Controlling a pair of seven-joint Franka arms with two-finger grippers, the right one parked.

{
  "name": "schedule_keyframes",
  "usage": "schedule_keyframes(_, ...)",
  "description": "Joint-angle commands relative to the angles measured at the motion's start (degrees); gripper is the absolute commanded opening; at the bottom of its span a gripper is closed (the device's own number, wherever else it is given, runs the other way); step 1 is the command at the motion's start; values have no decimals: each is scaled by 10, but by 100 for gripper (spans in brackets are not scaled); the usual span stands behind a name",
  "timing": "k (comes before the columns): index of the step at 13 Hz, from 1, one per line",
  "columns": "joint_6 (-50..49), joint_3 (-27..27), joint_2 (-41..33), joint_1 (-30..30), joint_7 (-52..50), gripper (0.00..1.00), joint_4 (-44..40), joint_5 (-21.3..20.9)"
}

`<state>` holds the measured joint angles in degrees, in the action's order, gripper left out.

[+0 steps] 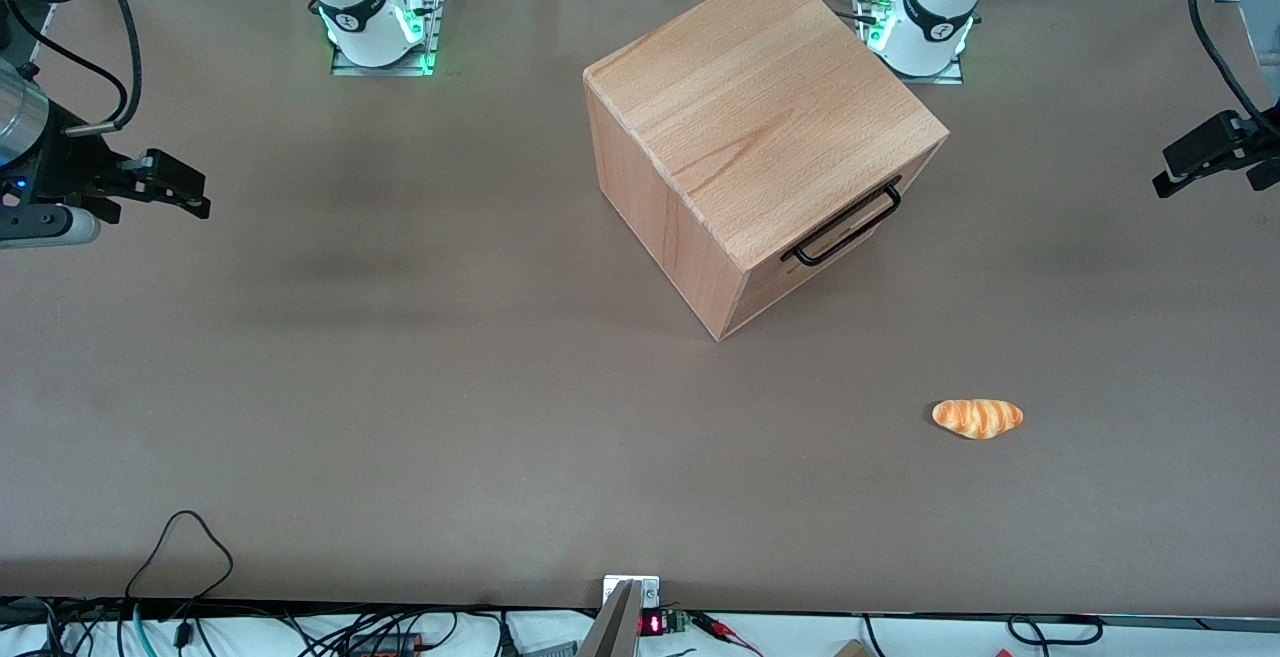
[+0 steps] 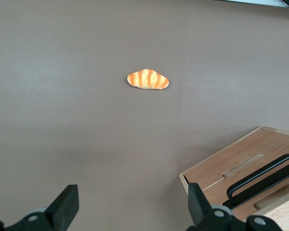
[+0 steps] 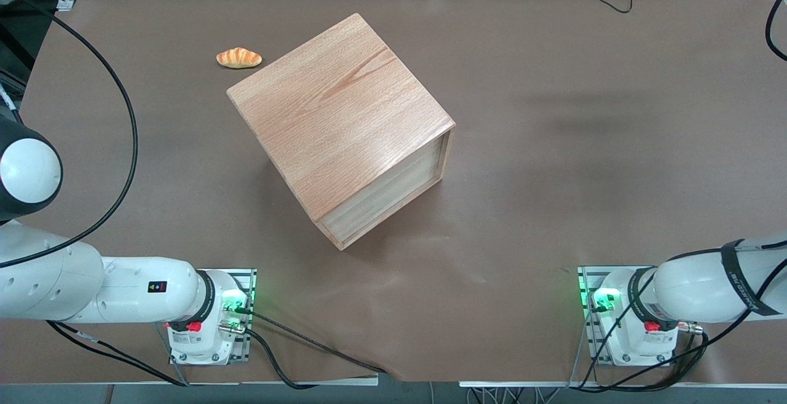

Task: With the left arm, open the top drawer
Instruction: 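Move the left gripper toward the black drawer handle of the wooden cabinet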

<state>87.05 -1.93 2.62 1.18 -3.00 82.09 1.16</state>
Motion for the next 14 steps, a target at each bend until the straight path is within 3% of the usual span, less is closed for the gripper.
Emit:
schedule_keyframes(1, -11, 4, 2, 3, 3, 100, -11, -11)
schedule_keyframes(10, -3, 13, 8, -17, 10, 100, -10, 0)
schedule_keyframes(14, 0, 18, 21, -38, 116, 100, -2, -4)
